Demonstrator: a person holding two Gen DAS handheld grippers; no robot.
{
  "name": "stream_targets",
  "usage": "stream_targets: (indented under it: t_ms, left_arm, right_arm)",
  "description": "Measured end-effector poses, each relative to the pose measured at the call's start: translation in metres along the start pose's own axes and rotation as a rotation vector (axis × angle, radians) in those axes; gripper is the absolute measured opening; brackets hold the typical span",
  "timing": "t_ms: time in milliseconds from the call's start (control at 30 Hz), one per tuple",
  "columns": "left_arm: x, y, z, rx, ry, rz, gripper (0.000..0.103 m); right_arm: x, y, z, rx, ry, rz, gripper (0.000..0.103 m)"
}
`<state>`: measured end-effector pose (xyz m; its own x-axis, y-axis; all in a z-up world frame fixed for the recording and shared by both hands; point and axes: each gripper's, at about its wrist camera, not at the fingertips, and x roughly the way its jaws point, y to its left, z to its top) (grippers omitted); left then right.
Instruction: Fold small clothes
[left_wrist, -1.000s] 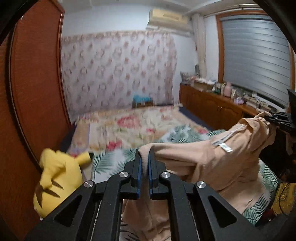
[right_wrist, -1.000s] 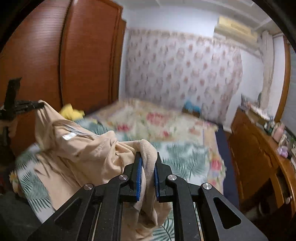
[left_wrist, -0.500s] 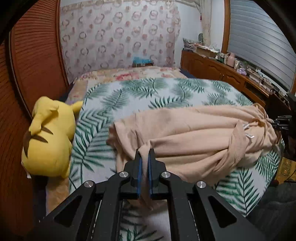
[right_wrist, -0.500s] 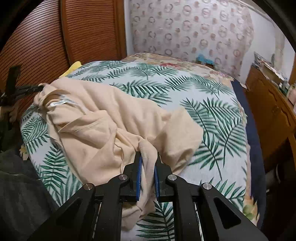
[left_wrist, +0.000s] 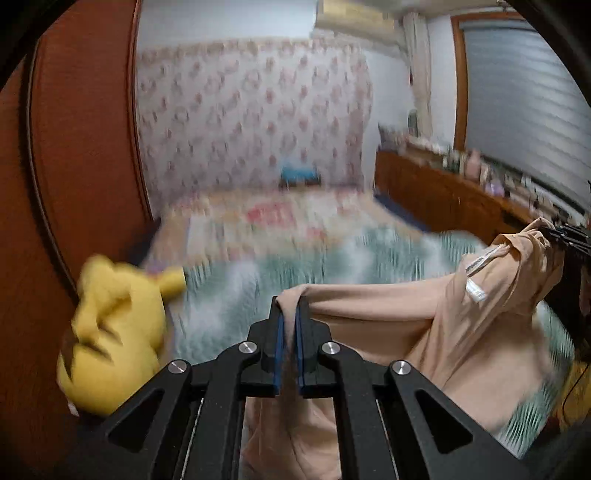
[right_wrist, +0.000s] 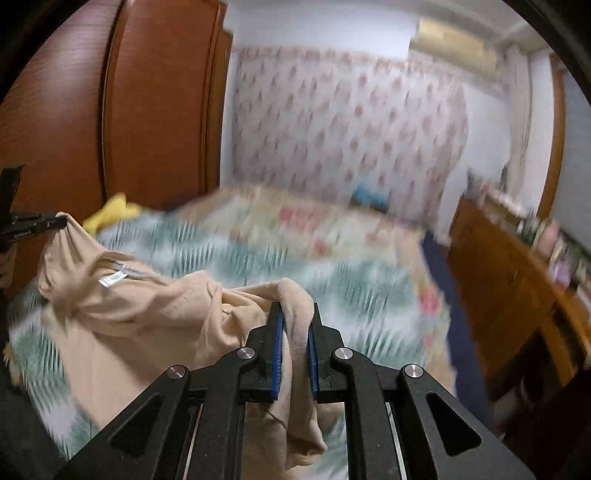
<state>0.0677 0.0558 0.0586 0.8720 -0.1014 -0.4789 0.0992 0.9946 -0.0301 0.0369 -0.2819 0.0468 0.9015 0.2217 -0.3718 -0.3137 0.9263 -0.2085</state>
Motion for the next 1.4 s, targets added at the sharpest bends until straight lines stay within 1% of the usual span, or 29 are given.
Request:
stream_targets:
  t_ms: [100,167,200,233,267,300,333,367,400,433,533,600,667,700,733,767,800,867,967,1033,1133,1167,1233,1400]
  left_arm:
    - [-0.033,-0.002,0.058,0.017,-0.154,0.022,0.006]
    - [-0.065,0.0,0.09,0.017,-0.262,0.033,0.006]
    - [-0.079,0.002,0.1,0.011,-0.304,0.034,0.006]
    - [-0.101,0.004,0.111,0.005,-0.359,0.03,0.006]
    - [-0.11,0.005,0.116,0.009,-0.381,0.027,0.006]
    - [-0.123,0.004,0.119,0.026,-0.404,0.033,0.006]
    - [-0.127,0.004,0.118,0.039,-0.41,0.04,0.006]
    - [-0.128,0.004,0.117,0.049,-0.407,0.044,0.006]
    - [-0.126,0.005,0.116,0.054,-0.398,0.044,0.006]
    - [-0.12,0.007,0.115,0.056,-0.381,0.046,0.006]
    - [-0.107,0.01,0.116,0.047,-0.363,0.051,0.006]
    - [-0.105,0.013,0.116,0.028,-0.365,0.038,0.006]
    - [-0.111,0.009,0.115,0.034,-0.376,0.041,0.006]
    - [-0.114,0.007,0.116,0.04,-0.379,0.045,0.006]
    - [-0.118,0.007,0.117,0.045,-0.385,0.048,0.006]
    - [-0.123,0.007,0.118,0.05,-0.391,0.049,0.006]
    - [-0.127,0.007,0.118,0.054,-0.396,0.051,0.006]
    - [-0.13,0.008,0.118,0.056,-0.398,0.047,0.006]
    - [-0.126,0.007,0.112,0.067,-0.376,0.036,0.006]
    - [-0.117,0.004,0.103,0.079,-0.344,0.029,0.006]
    - [-0.1,0.0,0.084,0.086,-0.284,0.015,0.006]
    - [-0.092,-0.002,0.076,0.089,-0.26,0.013,0.006]
    - [-0.071,-0.005,0.052,0.088,-0.191,0.001,0.006]
    - [-0.027,-0.011,-0.003,0.062,-0.036,-0.025,0.006]
  right_arm:
    - [-0.03,-0.004,0.056,-0.062,-0.141,-0.058,0.011]
    - [-0.063,-0.008,0.088,-0.086,-0.247,-0.09,0.011]
    - [-0.083,-0.009,0.1,-0.088,-0.308,-0.103,0.011]
    - [-0.102,-0.011,0.106,-0.08,-0.359,-0.101,0.011]
    - [-0.119,-0.011,0.11,-0.075,-0.399,-0.096,0.011]
    - [-0.134,-0.011,0.11,-0.078,-0.423,-0.09,0.011]
    - [-0.143,-0.008,0.108,-0.094,-0.426,-0.089,0.011]
    - [-0.148,-0.006,0.106,-0.105,-0.415,-0.088,0.011]
    - [-0.15,-0.007,0.104,-0.098,-0.391,-0.065,0.011]
    - [-0.148,-0.01,0.1,-0.081,-0.365,-0.044,0.011]
    - [-0.142,-0.016,0.103,-0.045,-0.3,-0.011,0.011]
    - [-0.152,-0.017,0.113,-0.025,-0.294,0.0,0.011]
    - [-0.158,-0.018,0.117,-0.017,-0.291,0.009,0.011]
    - [-0.167,-0.028,0.128,-0.01,-0.29,0.018,0.011]
    - [-0.171,-0.029,0.131,0.0,-0.281,0.033,0.011]
    - [-0.163,-0.036,0.133,0.014,-0.265,0.06,0.011]
    - [-0.165,-0.04,0.136,0.033,-0.241,0.101,0.011]
    - [-0.159,-0.052,0.131,0.065,-0.226,0.126,0.011]
    - [-0.148,-0.071,0.128,0.101,-0.173,0.18,0.011]
    - [-0.141,-0.077,0.122,0.103,-0.139,0.189,0.011]
    - [-0.119,-0.078,0.101,0.088,-0.058,0.198,0.011]
    - [-0.112,-0.079,0.099,0.089,-0.029,0.204,0.011]
    - [-0.093,-0.08,0.082,0.1,0.035,0.223,0.011]
    - [-0.044,-0.079,0.024,0.133,0.209,0.255,0.011]
